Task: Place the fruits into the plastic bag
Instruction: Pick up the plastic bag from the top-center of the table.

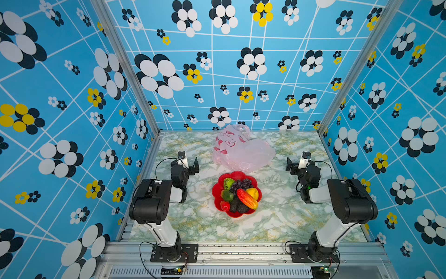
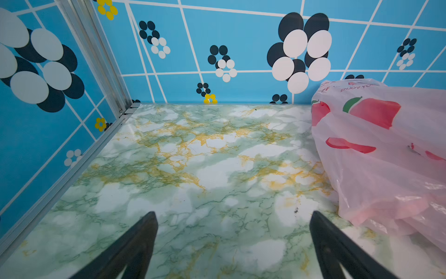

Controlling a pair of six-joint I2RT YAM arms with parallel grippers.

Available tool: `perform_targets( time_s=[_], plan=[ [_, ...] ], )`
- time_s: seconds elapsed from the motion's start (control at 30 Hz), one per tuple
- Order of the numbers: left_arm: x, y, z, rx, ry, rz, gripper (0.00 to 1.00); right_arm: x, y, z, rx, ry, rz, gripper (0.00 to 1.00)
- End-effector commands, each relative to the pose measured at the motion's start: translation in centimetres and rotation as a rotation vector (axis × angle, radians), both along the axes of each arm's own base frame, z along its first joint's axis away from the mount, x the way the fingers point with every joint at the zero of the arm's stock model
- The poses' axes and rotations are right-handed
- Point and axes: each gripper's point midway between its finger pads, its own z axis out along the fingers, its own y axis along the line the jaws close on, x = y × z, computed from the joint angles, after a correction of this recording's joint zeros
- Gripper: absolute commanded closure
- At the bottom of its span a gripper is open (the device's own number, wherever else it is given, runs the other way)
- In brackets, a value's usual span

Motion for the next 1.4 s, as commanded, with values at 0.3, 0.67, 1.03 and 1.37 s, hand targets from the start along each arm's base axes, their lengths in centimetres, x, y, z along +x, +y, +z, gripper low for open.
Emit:
perform_targets(
  time_s=[0.3, 0.67, 1.03, 1.37],
  plan=[
    [-3.2, 0.4, -2.3, 0.016, 0.150, -0.004, 0.01, -3.2, -0.5, -2.5, 0.026, 0.148, -0.030, 0.01],
    [-3.2, 0.4, -2.4, 0.014, 0.153, -0.003, 0.01, -3.3, -1.8, -2.4, 0.029, 0.149, -0.108, 0.00],
    [-2.6, 5.1, 1.4, -0.024, 0.396, 0.294, 0.01, -5.6, -5.6, 2.9, 0.089, 0.155, -0.362, 0.01],
    [-4.6, 4.1, 6.1, -0.333, 0.621, 0.364, 0.01, -7.0, -2.5, 7.5, 0.353, 0.487, -0.330, 0.01]
  ],
)
